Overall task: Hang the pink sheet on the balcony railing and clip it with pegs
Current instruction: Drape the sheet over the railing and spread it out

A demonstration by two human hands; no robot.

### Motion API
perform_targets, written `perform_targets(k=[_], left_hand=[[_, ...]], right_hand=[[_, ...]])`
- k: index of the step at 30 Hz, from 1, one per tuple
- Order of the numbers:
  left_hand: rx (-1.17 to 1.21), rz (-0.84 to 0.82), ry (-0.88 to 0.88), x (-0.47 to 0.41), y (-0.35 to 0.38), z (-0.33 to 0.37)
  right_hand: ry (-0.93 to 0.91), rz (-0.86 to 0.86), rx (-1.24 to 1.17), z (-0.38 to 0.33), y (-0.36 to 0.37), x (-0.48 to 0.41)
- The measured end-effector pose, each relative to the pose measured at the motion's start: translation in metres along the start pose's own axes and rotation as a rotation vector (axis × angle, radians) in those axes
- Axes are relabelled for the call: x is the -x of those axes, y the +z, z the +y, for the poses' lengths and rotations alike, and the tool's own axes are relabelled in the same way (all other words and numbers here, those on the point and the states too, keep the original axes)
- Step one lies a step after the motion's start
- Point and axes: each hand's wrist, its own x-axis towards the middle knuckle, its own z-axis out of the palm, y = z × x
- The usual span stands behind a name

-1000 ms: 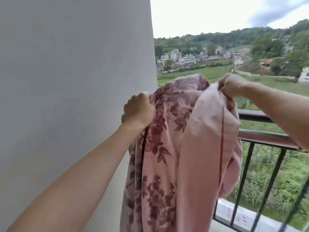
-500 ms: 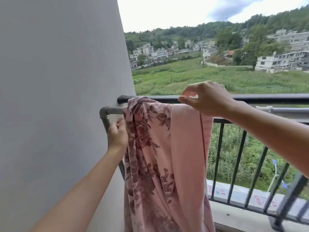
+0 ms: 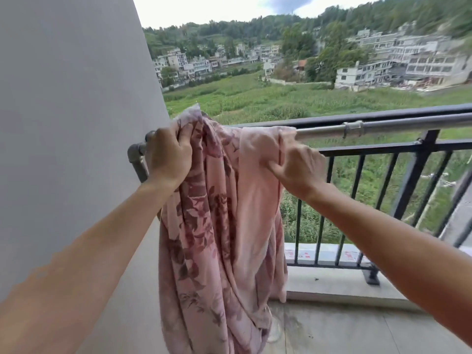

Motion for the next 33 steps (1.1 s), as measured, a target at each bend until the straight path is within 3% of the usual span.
perform_targets(k=[3,6,10,14,17,20,21,22,23,26,28,30,33], left_hand=[[-0.091,0.015,0.101,-0.031,0.001,0.016],[-0.208,0.053,0.148,-0.06,0.0,0.023],[-0.28,0.072,0.056,-0.097,0.012,0.028],[-0.319,-0.069,-0.062,-0.096,0.056,0.03],[-0.329,-0.238,-0.21,-0.077,0.089,0.014],[-0.251,-0.29,-0.373,-0.071,0.097,-0.007],[-0.242,-0.294,-0.378,-0.071,0.097,-0.012],[-0.237,-0.286,-0.374,-0.069,0.095,-0.014],[-0.235,-0.267,-0.355,-0.066,0.093,-0.015],[-0.301,-0.13,-0.153,-0.047,0.089,-0.014],[-0.308,-0.049,0.063,-0.027,0.088,-0.006],[-0.229,-0.089,0.252,-0.006,0.089,0.016],[-0.15,-0.259,0.453,0.029,0.103,0.057]], right_hand=[[-0.037,0.067,-0.197,-0.006,-0.018,-0.036],[0.07,0.15,-0.183,0.026,-0.052,-0.104],[0.274,0.23,-0.099,0.086,-0.102,-0.188],[0.28,0.152,-0.12,0.103,-0.098,-0.228],[0.248,-0.12,-0.186,0.107,-0.059,-0.217],[0.233,-0.696,-0.082,0.114,-0.018,-0.182],[0.215,-0.815,-0.006,0.116,-0.013,-0.173],[0.196,-0.822,0.041,0.116,-0.013,-0.164],[0.175,-0.711,0.069,0.116,-0.019,-0.156],[0.015,0.011,0.031,0.112,-0.047,-0.114],[-0.086,0.272,-0.074,0.106,-0.06,-0.069],[-0.047,0.245,-0.082,0.108,-0.054,-0.022],[0.2,0.053,-0.04,0.123,-0.032,0.038]])
